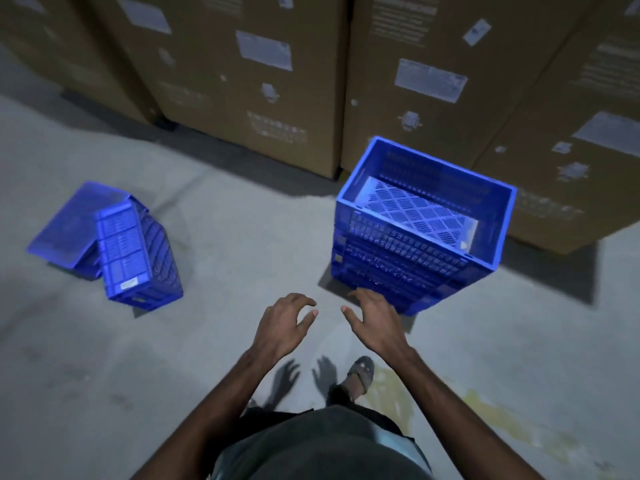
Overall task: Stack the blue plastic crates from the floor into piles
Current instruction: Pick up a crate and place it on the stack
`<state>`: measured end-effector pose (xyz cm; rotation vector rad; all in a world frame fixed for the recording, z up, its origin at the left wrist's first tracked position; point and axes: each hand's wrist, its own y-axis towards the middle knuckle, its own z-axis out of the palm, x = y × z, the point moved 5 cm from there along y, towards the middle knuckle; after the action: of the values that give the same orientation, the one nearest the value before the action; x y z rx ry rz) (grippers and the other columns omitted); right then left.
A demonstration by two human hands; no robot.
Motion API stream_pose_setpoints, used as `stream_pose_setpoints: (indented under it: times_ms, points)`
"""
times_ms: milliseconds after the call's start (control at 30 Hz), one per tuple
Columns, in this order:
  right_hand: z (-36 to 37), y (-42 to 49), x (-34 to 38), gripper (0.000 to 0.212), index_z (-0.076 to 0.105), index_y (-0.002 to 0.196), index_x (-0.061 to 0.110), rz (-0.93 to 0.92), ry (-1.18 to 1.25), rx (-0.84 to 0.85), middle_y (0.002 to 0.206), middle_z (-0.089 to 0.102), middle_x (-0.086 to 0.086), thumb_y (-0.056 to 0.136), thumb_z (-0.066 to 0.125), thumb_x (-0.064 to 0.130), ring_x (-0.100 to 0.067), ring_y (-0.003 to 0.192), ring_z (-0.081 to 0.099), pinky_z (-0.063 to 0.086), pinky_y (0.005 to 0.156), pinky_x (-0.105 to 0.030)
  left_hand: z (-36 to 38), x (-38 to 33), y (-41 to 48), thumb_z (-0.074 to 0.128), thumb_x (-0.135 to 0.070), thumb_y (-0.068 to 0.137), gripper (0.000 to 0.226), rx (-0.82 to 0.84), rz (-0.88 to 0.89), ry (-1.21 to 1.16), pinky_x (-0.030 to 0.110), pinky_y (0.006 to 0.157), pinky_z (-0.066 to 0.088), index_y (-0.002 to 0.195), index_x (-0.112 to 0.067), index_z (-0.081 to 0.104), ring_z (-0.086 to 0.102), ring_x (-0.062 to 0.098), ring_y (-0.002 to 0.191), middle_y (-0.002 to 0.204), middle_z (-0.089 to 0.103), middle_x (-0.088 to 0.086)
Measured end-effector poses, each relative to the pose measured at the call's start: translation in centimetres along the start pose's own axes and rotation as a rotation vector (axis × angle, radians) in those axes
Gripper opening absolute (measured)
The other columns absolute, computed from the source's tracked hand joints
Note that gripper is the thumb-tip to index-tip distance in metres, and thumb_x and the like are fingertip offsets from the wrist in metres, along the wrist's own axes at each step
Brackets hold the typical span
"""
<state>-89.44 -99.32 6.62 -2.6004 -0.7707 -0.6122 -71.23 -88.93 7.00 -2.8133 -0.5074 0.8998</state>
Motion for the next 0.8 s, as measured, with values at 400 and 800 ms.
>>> stream_pose_setpoints:
  times_ms: [400,800]
  points:
    - [16.8,-3.5,23.3,0.04,0.059,0.127,0.025,-0.192,-0.076,0.218,0.136,0.058,0.008,0.097,0.052,0.051,-0.016,0.127,0.051,0.045,0.095,-0.034,-6.9,22.2,-17.8,0.051,-0.05,0.098,0.032,-0.222,-0.28,-0.178,0.037,0.099,0.048,0.118,-0.033,0.069,0.06,0.015,0.117,0.129,0.064,-0.011]
    - [31.8,-4.9,49.5,0.036,0.062,0.124,0.028,-0.385,-0.128,0.449,0.137,0.058,0.008,0.095,0.058,0.049,-0.016,0.127,0.052,0.044,0.097,-0.032,-14.6,44.4,-33.9,0.055,-0.049,0.1,0.032,-0.383,-0.627,-0.366,0.038,0.106,0.047,0.122,-0.03,0.068,0.059,0.015,0.121,0.133,0.064,-0.009]
